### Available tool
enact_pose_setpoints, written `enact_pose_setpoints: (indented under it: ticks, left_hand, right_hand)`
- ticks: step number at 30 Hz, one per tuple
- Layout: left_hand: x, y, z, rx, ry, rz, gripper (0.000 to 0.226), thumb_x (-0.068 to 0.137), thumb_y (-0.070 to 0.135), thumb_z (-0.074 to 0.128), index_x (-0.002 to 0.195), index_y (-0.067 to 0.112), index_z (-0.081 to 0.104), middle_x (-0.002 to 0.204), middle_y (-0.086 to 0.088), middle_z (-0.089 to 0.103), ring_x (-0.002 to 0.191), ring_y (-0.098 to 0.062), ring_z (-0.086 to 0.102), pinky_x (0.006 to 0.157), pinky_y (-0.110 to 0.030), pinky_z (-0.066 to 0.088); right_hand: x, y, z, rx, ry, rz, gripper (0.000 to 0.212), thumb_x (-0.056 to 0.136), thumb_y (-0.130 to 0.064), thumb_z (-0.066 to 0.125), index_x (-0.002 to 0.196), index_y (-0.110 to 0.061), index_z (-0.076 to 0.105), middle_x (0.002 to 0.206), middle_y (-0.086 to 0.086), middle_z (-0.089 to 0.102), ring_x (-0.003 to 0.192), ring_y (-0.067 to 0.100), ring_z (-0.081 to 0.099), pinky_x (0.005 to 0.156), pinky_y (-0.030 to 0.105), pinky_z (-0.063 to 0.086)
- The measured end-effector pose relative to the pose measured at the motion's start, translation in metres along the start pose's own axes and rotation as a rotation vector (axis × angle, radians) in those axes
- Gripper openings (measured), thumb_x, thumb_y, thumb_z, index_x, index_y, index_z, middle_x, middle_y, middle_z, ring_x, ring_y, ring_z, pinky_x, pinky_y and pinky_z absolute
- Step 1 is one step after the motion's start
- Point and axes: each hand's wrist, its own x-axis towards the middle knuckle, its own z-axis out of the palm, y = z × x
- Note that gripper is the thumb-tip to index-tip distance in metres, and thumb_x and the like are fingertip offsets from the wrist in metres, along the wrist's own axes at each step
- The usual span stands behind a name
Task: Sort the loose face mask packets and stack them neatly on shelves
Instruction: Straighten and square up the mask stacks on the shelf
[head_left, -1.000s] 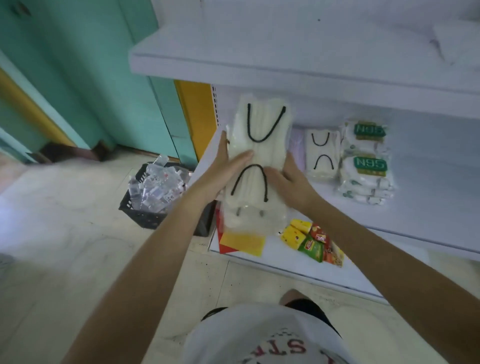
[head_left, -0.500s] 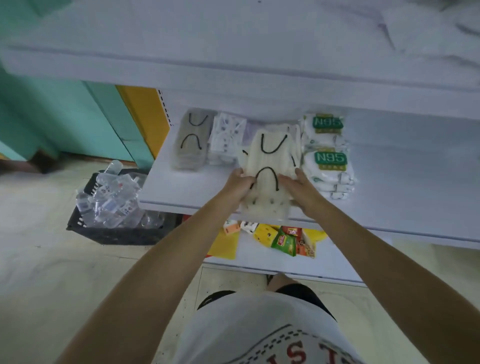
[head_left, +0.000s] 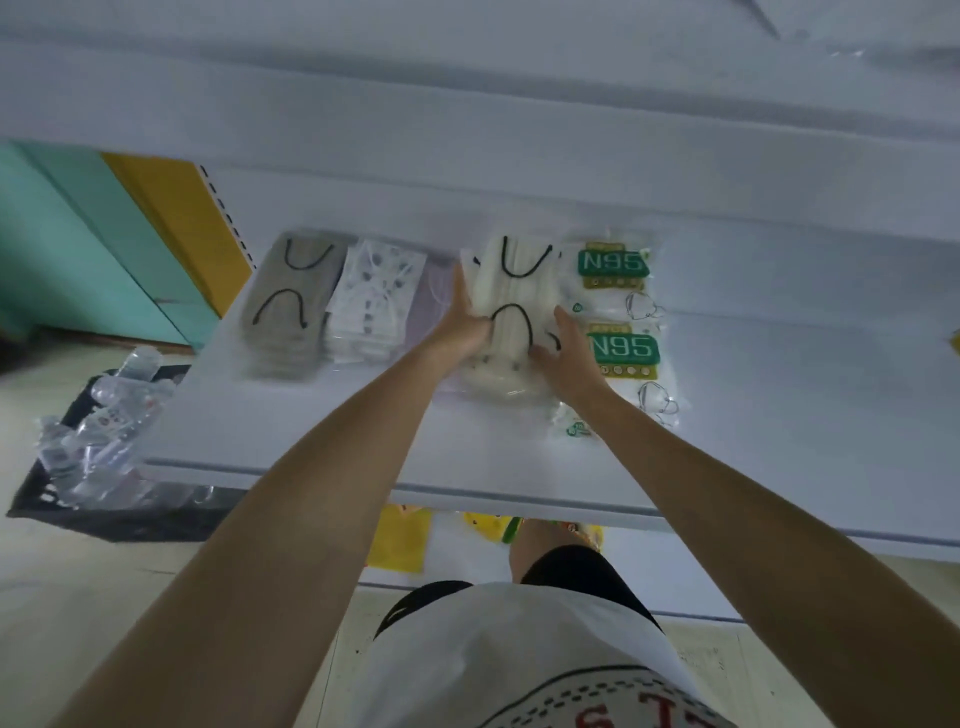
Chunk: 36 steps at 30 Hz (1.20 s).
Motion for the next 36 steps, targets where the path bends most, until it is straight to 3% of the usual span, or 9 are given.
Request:
enact_pose_setpoints:
  ticks: [4, 8, 15, 19, 24, 28, 31, 34, 36]
  left_hand:
    - [0.018, -0.015, 0.004, 0.061, -0.001, -0.102, 0.082, 0.09, -0.011, 0.044, 0.151, 0.02, -0.001, 0.153, -0.006, 0.023, 0.134, -0.022, 0.036, 0.091, -0.033, 0.048]
    - [0.032, -0.029, 0.01, 0.079, 0.05, -0.118, 0.066, 0.09, -0.003, 0.047, 0.148, 0.016, 0.021, 0.143, -0.008, 0.04, 0.131, -0.027, 0.041, 0.105, -0.044, 0.041]
    - [0.048, -0.035, 0.021, 0.258, 0.033, -0.213, 0.059, 0.093, 0.018, 0.047, 0.147, 0.017, 0.023, 0.145, -0.01, 0.037, 0.134, -0.029, 0.037, 0.108, -0.046, 0.037]
    - [0.053, -0.034, 0.02, 0.264, 0.009, -0.245, 0.06, 0.091, 0.015, 0.048, 0.146, 0.013, 0.024, 0.143, -0.011, 0.038, 0.128, -0.03, 0.043, 0.098, -0.039, 0.045]
    - [0.06, -0.033, 0.022, 0.288, -0.002, -0.193, 0.061, 0.091, 0.012, 0.048, 0.146, 0.011, 0.021, 0.147, -0.011, 0.033, 0.129, -0.031, 0.041, 0.101, -0.041, 0.041]
    - [0.065, -0.031, 0.022, 0.355, -0.015, -0.132, 0.064, 0.091, 0.008, 0.045, 0.148, 0.006, 0.015, 0.155, -0.013, 0.017, 0.14, -0.029, 0.025, 0.111, -0.047, 0.03]
    - [0.062, -0.032, 0.016, 0.4, -0.003, -0.093, 0.067, 0.093, 0.009, 0.044, 0.15, 0.007, 0.01, 0.158, -0.008, 0.009, 0.142, -0.026, 0.022, 0.11, -0.042, 0.033]
    - [0.059, -0.032, 0.01, 0.374, 0.027, -0.049, 0.06, 0.093, 0.008, 0.046, 0.147, 0.006, 0.019, 0.153, -0.009, 0.022, 0.13, -0.026, 0.039, 0.089, -0.028, 0.041]
    - [0.061, -0.031, 0.009, 0.381, 0.04, -0.029, 0.051, 0.09, 0.003, 0.049, 0.137, 0.001, 0.032, 0.143, -0.014, 0.034, 0.123, -0.029, 0.045, 0.085, -0.03, 0.041]
  right_hand:
    - [0.008, 0.003, 0.007, -0.046, -0.08, 0.027, 0.061, 0.089, -0.011, 0.054, 0.143, -0.011, 0.024, 0.141, 0.014, 0.029, 0.12, 0.029, 0.04, 0.09, 0.032, 0.039]
    - [0.008, 0.006, 0.02, -0.131, -0.06, 0.072, 0.07, 0.088, -0.014, 0.055, 0.145, -0.008, 0.015, 0.145, 0.016, 0.023, 0.13, 0.032, 0.031, 0.108, 0.039, 0.03]
    - [-0.005, 0.016, 0.031, -0.727, -0.077, -0.117, 0.097, 0.086, -0.038, 0.06, 0.149, -0.011, -0.008, 0.155, 0.014, -0.016, 0.143, 0.032, -0.012, 0.116, 0.04, -0.002]
    - [0.001, 0.019, 0.029, -1.057, -0.087, -0.111, 0.103, 0.085, -0.046, 0.06, 0.148, -0.01, -0.012, 0.154, 0.021, -0.015, 0.143, 0.035, -0.012, 0.113, 0.049, -0.012]
    - [0.008, 0.02, 0.024, -1.103, -0.134, -0.102, 0.118, 0.075, -0.068, 0.057, 0.147, -0.011, -0.017, 0.154, 0.022, -0.014, 0.144, 0.035, -0.008, 0.111, 0.052, -0.013]
    - [0.007, 0.025, 0.029, -1.066, -0.104, -0.13, 0.102, 0.084, -0.057, 0.054, 0.148, -0.011, -0.011, 0.155, 0.021, -0.011, 0.144, 0.034, -0.008, 0.112, 0.051, -0.011]
    - [0.017, 0.019, 0.023, -1.008, -0.111, -0.117, 0.08, 0.091, -0.039, 0.046, 0.149, -0.013, -0.003, 0.157, 0.014, -0.005, 0.145, 0.03, -0.005, 0.113, 0.05, -0.01]
    - [0.031, 0.011, 0.01, -0.954, -0.125, -0.114, 0.071, 0.091, -0.025, 0.043, 0.149, -0.014, 0.003, 0.156, 0.01, 0.002, 0.144, 0.028, 0.0, 0.114, 0.051, -0.007]
    - [0.034, 0.011, 0.007, -0.985, -0.147, -0.145, 0.075, 0.091, -0.034, 0.044, 0.149, -0.015, 0.001, 0.156, 0.012, -0.002, 0.144, 0.029, -0.002, 0.114, 0.051, -0.007]
